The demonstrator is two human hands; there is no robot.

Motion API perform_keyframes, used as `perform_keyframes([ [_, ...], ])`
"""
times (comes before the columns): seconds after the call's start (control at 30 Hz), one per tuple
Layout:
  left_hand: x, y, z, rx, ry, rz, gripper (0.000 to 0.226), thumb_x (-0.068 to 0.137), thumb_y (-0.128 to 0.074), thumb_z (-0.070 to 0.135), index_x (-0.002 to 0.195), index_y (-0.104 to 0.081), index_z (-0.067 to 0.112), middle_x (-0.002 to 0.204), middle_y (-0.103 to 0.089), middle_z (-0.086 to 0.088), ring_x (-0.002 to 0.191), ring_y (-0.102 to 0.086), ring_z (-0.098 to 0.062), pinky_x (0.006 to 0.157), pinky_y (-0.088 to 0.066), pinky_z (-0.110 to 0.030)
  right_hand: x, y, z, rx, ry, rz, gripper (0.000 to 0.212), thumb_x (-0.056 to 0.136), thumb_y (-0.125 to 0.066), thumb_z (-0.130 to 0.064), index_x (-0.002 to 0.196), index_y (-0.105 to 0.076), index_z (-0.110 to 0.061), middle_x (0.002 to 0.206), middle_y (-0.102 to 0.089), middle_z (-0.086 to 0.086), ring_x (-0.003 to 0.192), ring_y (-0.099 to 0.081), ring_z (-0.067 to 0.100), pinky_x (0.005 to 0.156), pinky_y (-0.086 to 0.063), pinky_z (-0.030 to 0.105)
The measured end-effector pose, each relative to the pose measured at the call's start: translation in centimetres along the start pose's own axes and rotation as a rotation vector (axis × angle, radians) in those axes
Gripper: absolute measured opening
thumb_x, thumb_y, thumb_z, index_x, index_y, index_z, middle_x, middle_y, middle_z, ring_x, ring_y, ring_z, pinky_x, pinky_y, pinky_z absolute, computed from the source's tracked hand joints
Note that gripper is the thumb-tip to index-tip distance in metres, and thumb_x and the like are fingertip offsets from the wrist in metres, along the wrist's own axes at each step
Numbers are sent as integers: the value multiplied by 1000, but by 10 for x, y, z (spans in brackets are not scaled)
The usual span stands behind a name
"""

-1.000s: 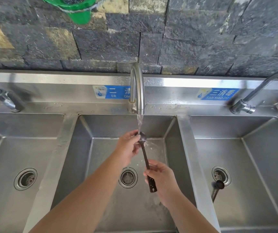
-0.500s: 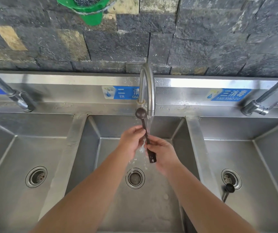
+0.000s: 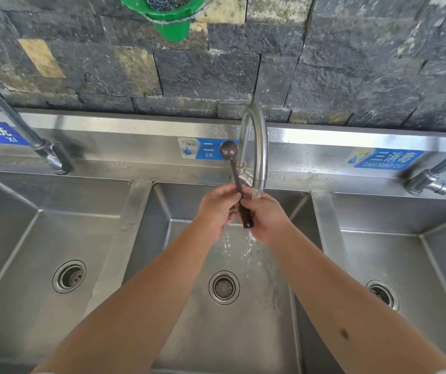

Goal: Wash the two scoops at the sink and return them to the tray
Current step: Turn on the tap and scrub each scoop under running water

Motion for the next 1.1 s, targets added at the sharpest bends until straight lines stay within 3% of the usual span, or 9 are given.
perform_keyframes([
  [0.13,-2,-4,4,25,-50,-48,33,89,-55,6,86,-78,30,81,-71,-3,79,-47,-25,63,-33,-31,1,2,-1,-32,8,24,26,91,-47,13,104,-67,3,83,-71,15,72,-67,27,72,-53,43],
  [0.27,-6,-1,-10,59,-19,-44,27,88,-57,8,90,-77,26,69,-70,1,60,-51,-13,57,-34,-28,-16,9,5,-75,19,-13,31,89,-45,14,113,-63,5,76,-68,12,68,-63,22,56,-51,28],
  [0.37,-13,-1,-24,43,13,-41,20,91,-57,10,104,-71,16,73,-72,-1,60,-59,-12,54,-34,-27,-38,26,20,-134,3,22,30,89,-44,15,101,-66,-2,74,-66,7,64,-56,18,56,-44,26],
  [0.53,-46,-10,-79,95,183,-90,23,92,-53,4,97,-71,19,90,-75,0,74,-67,-9,62,-35,-29,-93,74,63,-164,-106,269,24,87,-55,13,104,-64,-1,73,-63,7,58,-59,16,56,-47,25],
  [0.73,-89,-26,-143,69,351,-166,19,90,-55,-3,95,-70,8,73,-66,-6,62,-54,-16,59,-37,-29,-155,111,87,-521,-139,402,12,87,-66,-7,92,-73,-15,72,-69,5,60,-65,17,52,-48,23],
  [0.8,-101,-38,-152,116,387,-203,14,89,-60,-1,97,-69,5,68,-61,-5,59,-50,-16,57,-36,-28,-171,123,87,-601,-151,444,20,88,-62,-8,80,-77,-21,69,-74,3,64,-70,18,55,-50,22],
  [0.9,-113,-60,-156,187,399,-254,13,88,-63,1,99,-70,3,66,-61,-6,57,-50,-16,54,-36,-28,-190,141,80,-681,-135,485,30,89,-60,-12,74,-77,-32,69,-76,-2,65,-69,13,64,-52,27],
  [1.03,-119,-111,-154,348,325,-351,16,86,-66,5,102,-69,8,74,-66,-2,60,-56,-14,58,-42,-27,-213,179,59,-655,-108,567,24,91,-62,-27,76,-77,-37,63,-71,-6,59,-61,11,61,-44,27],
  [1.1,-117,-143,-158,432,279,-374,14,86,-67,8,99,-67,9,78,-67,-2,59,-57,-11,55,-43,-24,-221,204,42,-646,-65,597,20,89,-64,-25,79,-77,-35,60,-68,-4,54,-55,12,56,-41,30],
])
Point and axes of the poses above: each hand's wrist, its own x-axis towards the middle knuckle, its own y-axis out of the back of the hand, z = x × y, the point moved 7 cm from there along x, towards the middle knuckle
